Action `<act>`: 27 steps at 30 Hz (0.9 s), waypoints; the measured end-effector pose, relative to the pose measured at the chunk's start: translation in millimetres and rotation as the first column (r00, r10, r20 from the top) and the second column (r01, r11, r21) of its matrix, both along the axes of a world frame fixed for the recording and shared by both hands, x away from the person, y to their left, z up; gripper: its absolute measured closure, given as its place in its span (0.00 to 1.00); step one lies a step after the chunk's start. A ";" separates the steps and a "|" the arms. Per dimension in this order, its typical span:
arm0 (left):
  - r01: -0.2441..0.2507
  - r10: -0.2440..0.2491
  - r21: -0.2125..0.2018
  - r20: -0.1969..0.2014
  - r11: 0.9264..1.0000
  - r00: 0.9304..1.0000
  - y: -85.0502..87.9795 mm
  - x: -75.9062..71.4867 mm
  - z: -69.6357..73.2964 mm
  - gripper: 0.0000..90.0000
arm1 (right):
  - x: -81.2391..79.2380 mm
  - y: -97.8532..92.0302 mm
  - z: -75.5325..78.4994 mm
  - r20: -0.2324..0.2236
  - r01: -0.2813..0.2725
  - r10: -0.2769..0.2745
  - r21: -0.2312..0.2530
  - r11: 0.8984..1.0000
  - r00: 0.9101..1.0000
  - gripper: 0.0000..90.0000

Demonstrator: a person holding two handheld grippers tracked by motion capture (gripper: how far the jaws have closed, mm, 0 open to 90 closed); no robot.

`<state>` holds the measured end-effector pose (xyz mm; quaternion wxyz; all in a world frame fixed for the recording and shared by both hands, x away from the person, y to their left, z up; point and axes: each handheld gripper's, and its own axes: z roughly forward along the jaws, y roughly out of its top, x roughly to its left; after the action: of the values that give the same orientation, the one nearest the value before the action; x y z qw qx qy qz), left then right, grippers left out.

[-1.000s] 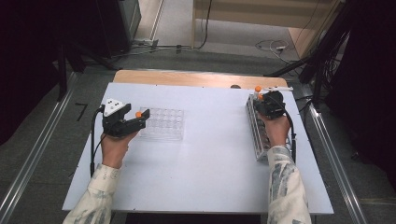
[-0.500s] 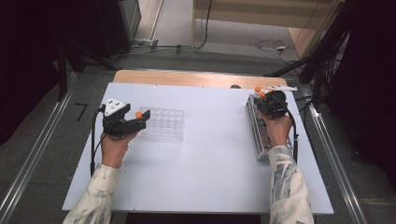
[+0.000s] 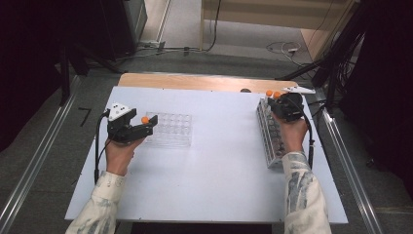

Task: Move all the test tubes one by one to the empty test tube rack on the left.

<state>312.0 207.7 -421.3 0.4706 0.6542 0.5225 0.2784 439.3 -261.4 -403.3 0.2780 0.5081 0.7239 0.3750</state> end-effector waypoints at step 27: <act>0.044 -0.043 -0.023 0.049 0.999 0.998 -7.8 -7.9 11.1 0.18 | -40.6 41.6 28.2 0.071 -0.179 0.179 -0.004 0.984 0.981 0.80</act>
<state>304.1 199.9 -410.2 0.4969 0.6529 0.4998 0.2775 398.7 -219.8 -375.1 0.2682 0.4276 0.7559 0.4170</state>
